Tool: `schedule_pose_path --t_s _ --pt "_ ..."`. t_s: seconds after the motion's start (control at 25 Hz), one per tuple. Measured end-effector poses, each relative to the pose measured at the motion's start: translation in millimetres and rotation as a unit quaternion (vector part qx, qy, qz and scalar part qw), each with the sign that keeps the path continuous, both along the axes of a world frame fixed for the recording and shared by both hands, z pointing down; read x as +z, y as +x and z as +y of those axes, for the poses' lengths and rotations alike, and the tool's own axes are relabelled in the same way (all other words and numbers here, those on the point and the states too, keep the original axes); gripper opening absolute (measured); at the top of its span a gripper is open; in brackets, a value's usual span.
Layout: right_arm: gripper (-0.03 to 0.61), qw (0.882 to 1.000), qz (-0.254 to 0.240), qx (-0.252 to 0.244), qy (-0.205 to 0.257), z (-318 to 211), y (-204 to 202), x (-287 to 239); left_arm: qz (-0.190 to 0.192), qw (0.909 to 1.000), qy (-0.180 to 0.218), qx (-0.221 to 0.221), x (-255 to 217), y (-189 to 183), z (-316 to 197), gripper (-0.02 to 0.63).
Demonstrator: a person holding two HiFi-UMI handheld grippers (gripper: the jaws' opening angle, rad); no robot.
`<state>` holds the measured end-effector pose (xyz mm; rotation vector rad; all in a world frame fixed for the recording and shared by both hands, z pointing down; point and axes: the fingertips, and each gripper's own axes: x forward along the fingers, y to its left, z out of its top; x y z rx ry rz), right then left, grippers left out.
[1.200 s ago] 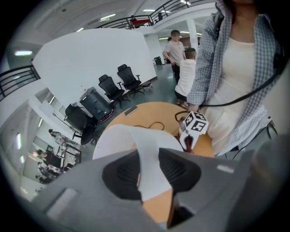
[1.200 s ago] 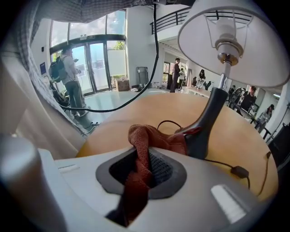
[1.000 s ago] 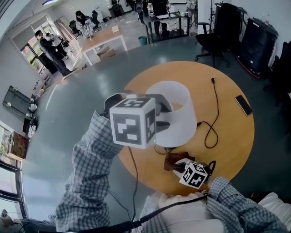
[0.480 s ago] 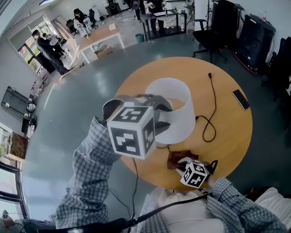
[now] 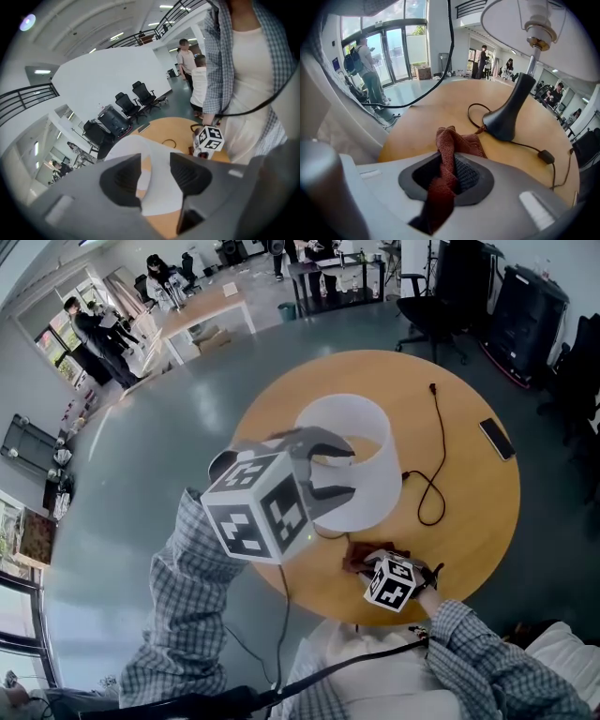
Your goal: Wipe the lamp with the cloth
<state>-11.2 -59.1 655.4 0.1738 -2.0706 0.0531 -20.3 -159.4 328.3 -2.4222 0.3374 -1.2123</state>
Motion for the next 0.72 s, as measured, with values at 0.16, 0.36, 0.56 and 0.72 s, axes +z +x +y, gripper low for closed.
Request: schedule_pose_path --t_s 0.16,0.36,0.56,0.72 --pt "0.134 0.999 -0.007 -0.033 -0.040 17 4 -3 0.051 0.9987 0.003 -0.011 -14 -2 4 0.204" --pt "0.266 0.996 -0.018 -0.045 -0.072 34 4 -6 0.112 0.9930 0.006 -0.036 -29 -16 7 0.206" --pt "0.318 0.995 -0.049 -0.025 -0.077 35 4 -15 0.236 0.9678 0.024 -0.084 -65 -47 9 0.206" --pt "0.310 0.994 -0.088 0.014 -0.059 23 7 -31 0.361 0.9124 0.029 -0.190 -75 -101 21 0.166"
